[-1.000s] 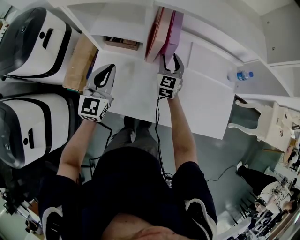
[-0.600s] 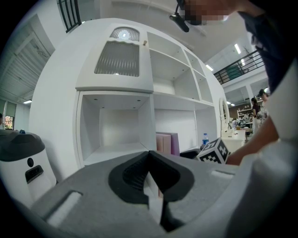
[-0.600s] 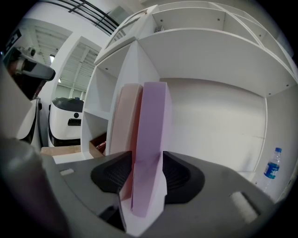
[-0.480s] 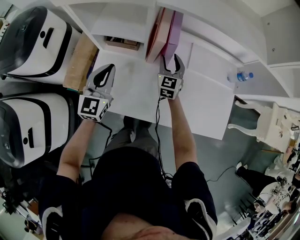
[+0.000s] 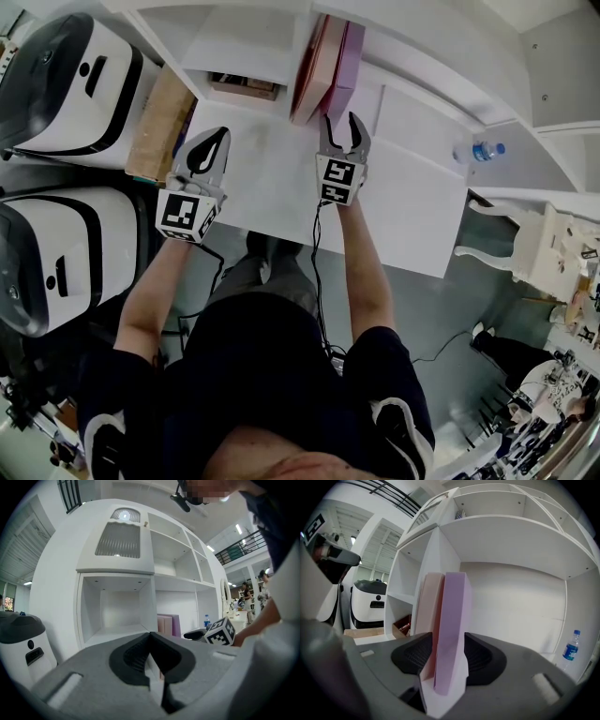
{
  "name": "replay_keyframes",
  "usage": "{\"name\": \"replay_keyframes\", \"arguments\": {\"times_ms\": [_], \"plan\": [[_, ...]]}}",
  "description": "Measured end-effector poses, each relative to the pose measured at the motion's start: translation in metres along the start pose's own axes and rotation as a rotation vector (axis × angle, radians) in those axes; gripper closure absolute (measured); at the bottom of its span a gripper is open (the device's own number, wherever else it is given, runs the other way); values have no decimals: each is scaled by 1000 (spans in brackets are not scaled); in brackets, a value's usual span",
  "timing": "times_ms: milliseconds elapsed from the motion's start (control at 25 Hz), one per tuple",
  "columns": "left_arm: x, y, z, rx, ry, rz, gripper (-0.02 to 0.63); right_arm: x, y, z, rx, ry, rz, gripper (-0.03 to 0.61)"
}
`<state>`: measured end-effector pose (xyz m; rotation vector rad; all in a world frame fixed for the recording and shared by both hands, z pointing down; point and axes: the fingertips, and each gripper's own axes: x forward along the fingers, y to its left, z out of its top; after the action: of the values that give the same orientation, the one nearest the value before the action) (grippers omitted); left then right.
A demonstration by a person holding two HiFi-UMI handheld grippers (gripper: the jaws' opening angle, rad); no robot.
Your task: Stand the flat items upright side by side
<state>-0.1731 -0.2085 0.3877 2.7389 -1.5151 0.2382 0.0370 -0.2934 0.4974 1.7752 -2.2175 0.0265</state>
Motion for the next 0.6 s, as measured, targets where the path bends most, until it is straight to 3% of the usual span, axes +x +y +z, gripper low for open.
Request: {"name": "replay_keyframes", "arguments": {"times_ms": [360, 600], "plan": [[0, 0, 2, 4, -5, 3, 611, -37, -1, 18, 73, -27, 38, 373], [0, -6, 3, 12, -5, -7, 611, -66, -1, 39, 116, -58, 75, 427]]}}
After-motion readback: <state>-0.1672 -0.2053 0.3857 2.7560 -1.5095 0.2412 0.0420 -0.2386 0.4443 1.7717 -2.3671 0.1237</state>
